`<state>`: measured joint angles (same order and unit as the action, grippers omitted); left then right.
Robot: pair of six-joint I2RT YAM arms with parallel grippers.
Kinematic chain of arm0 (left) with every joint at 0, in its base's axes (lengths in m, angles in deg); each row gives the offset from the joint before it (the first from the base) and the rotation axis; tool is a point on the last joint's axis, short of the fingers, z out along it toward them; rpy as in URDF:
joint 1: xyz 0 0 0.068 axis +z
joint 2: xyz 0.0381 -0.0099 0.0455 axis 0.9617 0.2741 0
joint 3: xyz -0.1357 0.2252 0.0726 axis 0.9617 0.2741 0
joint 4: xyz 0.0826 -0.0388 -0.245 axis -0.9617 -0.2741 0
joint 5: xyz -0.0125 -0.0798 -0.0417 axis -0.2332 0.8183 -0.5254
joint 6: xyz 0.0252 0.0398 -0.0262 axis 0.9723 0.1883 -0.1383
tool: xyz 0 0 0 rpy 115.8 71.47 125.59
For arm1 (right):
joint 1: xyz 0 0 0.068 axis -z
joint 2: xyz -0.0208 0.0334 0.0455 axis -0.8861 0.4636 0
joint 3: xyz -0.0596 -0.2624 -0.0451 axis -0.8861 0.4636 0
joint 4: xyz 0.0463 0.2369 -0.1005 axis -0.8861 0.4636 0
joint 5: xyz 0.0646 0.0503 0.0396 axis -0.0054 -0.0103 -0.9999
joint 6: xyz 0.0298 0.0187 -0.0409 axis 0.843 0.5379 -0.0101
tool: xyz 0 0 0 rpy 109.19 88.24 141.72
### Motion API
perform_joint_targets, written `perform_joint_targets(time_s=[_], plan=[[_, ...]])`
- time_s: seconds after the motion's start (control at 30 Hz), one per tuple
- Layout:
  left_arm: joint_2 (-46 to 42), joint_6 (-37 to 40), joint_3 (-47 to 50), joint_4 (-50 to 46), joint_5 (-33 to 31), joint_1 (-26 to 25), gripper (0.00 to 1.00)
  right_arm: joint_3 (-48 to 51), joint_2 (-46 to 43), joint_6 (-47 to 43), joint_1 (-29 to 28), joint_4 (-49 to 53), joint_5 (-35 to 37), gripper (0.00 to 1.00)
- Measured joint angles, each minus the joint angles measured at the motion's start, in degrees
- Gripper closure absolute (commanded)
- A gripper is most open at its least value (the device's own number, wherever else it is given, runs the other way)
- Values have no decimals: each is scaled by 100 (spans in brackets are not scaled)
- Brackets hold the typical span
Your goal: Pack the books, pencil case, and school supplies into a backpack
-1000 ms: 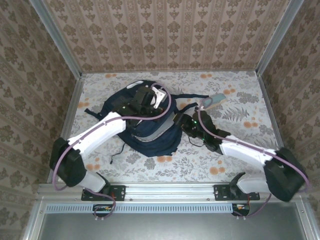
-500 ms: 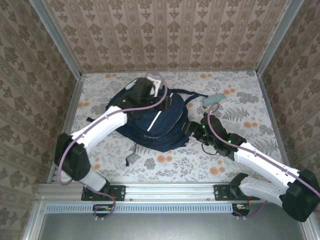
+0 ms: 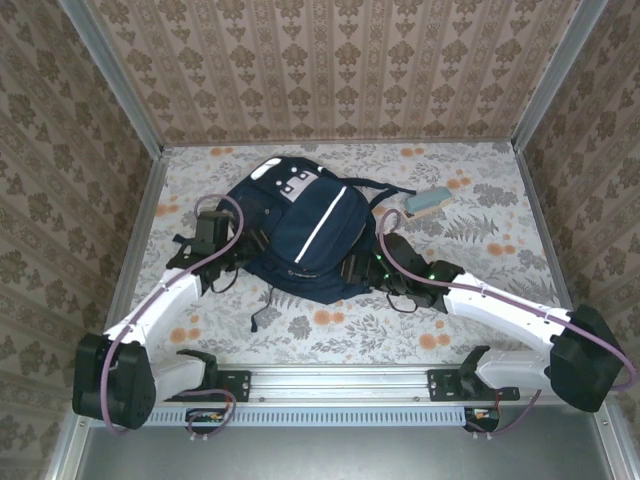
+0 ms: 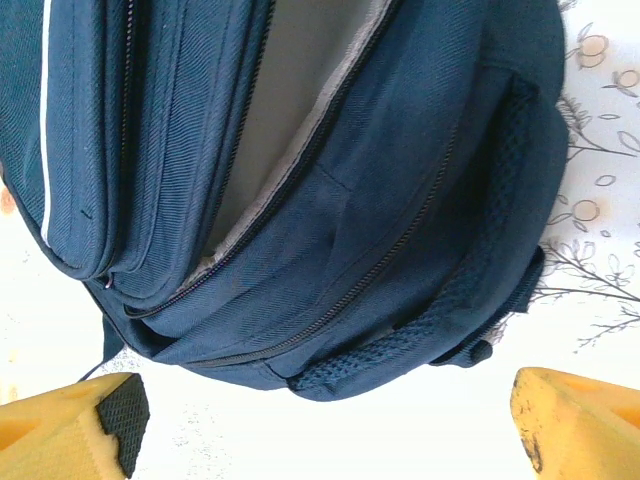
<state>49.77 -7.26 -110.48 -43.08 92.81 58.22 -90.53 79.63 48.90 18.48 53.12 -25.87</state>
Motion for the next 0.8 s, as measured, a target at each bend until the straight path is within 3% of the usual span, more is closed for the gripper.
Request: perform_joint_targets(time_s=[0.2, 0.4, 0.8], plan=[[317, -844, 629, 953, 581, 293, 59, -129, 192, 2, -133, -22, -13, 5], [769, -1261, 638, 1812, 975, 341, 60, -184, 313, 2, -229, -122, -103, 5], [1145, -1722, 710, 2472, 1357, 398, 71, -188, 581, 7, -343, -284, -201, 7]])
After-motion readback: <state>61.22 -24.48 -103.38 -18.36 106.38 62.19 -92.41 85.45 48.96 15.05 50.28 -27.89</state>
